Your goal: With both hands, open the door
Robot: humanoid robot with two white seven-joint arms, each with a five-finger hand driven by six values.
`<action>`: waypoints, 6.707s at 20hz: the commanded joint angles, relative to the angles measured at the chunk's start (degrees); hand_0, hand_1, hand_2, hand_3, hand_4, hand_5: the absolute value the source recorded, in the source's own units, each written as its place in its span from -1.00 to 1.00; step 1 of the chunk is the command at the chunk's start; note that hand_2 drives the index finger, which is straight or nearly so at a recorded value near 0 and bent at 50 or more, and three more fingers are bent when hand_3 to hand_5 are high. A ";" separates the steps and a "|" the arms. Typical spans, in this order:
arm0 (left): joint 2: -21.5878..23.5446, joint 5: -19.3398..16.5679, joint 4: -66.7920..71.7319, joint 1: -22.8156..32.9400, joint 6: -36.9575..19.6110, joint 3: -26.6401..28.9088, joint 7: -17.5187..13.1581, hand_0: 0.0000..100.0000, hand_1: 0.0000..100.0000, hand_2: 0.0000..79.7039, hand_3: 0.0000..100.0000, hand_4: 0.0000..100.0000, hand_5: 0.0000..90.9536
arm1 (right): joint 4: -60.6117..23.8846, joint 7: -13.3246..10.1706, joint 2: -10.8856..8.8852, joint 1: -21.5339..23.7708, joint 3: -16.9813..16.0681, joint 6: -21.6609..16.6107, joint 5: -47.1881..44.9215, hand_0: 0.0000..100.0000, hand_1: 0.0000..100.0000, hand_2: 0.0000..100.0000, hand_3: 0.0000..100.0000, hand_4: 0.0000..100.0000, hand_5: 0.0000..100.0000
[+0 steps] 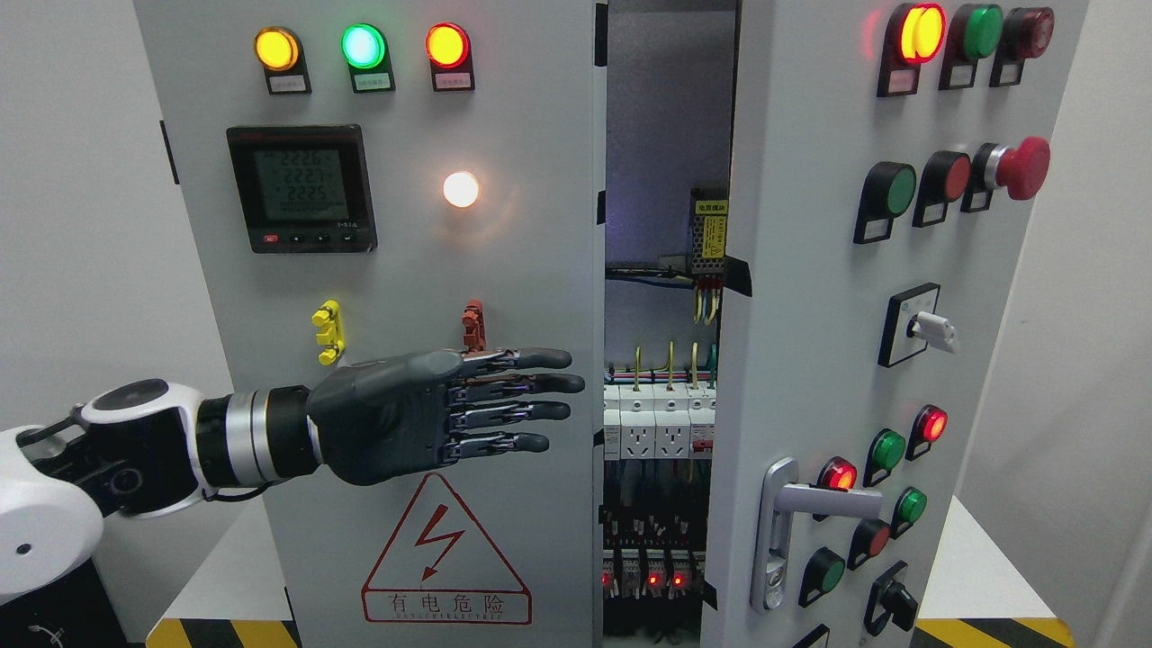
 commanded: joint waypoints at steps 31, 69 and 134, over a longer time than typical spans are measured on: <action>-27.36 -0.95 3.52 -3.40 2.39 5.30 9.54 -0.76 0.11 -1.00 -1.00 -1.00 -1.00 | 0.01 0.00 0.00 0.00 0.00 0.04 0.00 -0.86 -0.73 -1.00 -1.00 -1.00 -1.00; -58.21 -15.36 9.76 0.02 -1.29 5.38 28.77 -0.76 0.11 -1.00 -1.00 -1.00 -1.00 | 0.01 0.00 0.00 0.00 0.00 0.04 0.00 -0.86 -0.73 -1.00 -1.00 -1.00 -1.00; -31.12 -58.68 58.65 88.97 -19.84 27.88 16.75 -0.76 0.11 -1.00 -1.00 -1.00 -1.00 | 0.01 0.00 0.00 0.00 0.00 0.04 0.00 -0.86 -0.73 -1.00 -1.00 -1.00 -1.00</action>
